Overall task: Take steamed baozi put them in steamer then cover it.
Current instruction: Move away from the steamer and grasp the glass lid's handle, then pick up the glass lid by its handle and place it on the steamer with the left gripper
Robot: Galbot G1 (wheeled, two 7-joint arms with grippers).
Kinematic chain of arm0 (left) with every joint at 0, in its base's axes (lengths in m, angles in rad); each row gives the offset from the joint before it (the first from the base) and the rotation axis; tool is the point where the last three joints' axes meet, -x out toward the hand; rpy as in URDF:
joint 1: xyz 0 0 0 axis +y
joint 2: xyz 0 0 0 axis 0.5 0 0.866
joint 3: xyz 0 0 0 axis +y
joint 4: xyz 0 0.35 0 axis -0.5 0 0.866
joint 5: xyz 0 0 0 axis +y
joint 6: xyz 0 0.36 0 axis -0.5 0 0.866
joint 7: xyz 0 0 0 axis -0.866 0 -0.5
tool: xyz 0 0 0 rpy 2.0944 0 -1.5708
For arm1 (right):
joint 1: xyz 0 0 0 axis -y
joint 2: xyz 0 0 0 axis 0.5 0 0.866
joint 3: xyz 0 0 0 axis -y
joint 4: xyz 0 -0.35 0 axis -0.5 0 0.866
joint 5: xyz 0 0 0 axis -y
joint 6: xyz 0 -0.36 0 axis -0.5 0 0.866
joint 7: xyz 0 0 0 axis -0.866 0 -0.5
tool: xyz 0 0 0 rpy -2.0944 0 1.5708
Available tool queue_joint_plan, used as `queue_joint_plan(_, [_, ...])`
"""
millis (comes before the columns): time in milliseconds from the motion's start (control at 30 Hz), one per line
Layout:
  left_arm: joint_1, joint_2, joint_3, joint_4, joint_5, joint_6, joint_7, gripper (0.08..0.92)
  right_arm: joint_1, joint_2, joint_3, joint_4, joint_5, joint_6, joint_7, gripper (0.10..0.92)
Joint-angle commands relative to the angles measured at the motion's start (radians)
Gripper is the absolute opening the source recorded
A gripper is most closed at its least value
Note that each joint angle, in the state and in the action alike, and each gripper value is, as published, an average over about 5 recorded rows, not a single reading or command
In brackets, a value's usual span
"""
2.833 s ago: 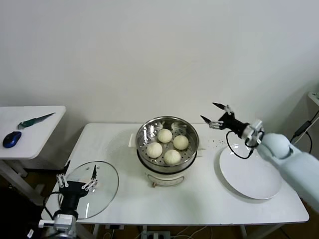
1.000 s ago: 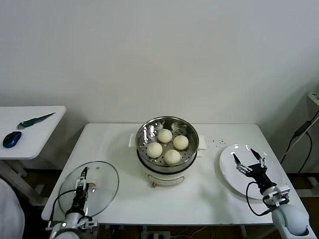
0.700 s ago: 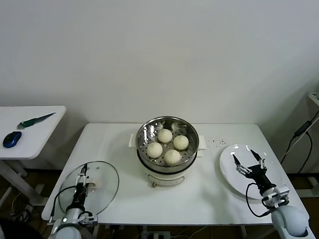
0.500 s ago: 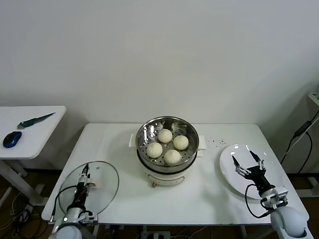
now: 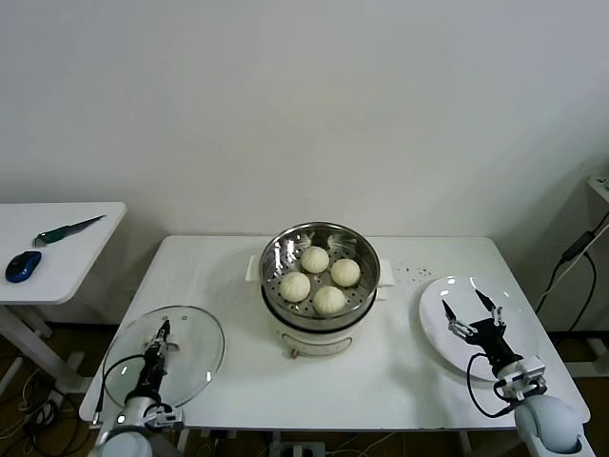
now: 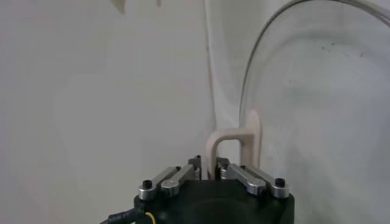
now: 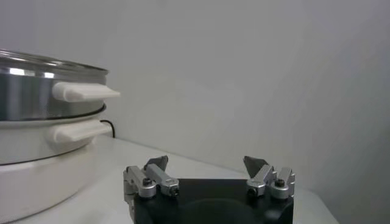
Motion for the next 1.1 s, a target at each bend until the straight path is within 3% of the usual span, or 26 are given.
queue_joint_plan(33, [0.076, 0.038, 0.005, -0.170, -0.092, 0.018, 0.021, 0.191, 0.006, 0.000, 0.000, -0.014, -0.016, 0.002, -0.001, 0.823])
queue_joint_plan(233, [0.157, 0.111, 0.025, -0.357, -0.149, 0.127, 0.032, 0.152, 0.025, -0.012, -0.008, -0.030, -0.025, 0.002, 0.000, 0.823])
queue_joint_plan(433, [0.192, 0.256, 0.098, -0.543, -0.190, 0.389, 0.060, 0.152, 0.044, -0.020, -0.015, -0.047, -0.029, 0.005, -0.001, 0.823])
queue_joint_plan(633, [0.110, 0.441, 0.263, -0.651, -0.218, 0.619, 0.141, 0.152, 0.071, -0.022, -0.026, -0.068, -0.046, 0.010, 0.000, 0.823])
queue_joint_plan(767, [-0.005, 0.513, 0.406, -0.648, -0.224, 0.716, 0.194, 0.152, 0.086, -0.023, -0.032, -0.080, -0.057, 0.010, 0.001, 0.823])
queue_joint_plan(867, [-0.135, 0.505, 0.543, -0.633, -0.183, 0.762, 0.286, 0.152, 0.094, -0.021, -0.033, -0.089, -0.063, 0.010, 0.002, 0.823])
queue_joint_plan(1100, [-0.433, 0.350, 0.794, -0.560, 0.000, 0.819, 0.588, 0.152, 0.107, -0.006, -0.031, -0.104, -0.081, 0.011, 0.005, 0.823])
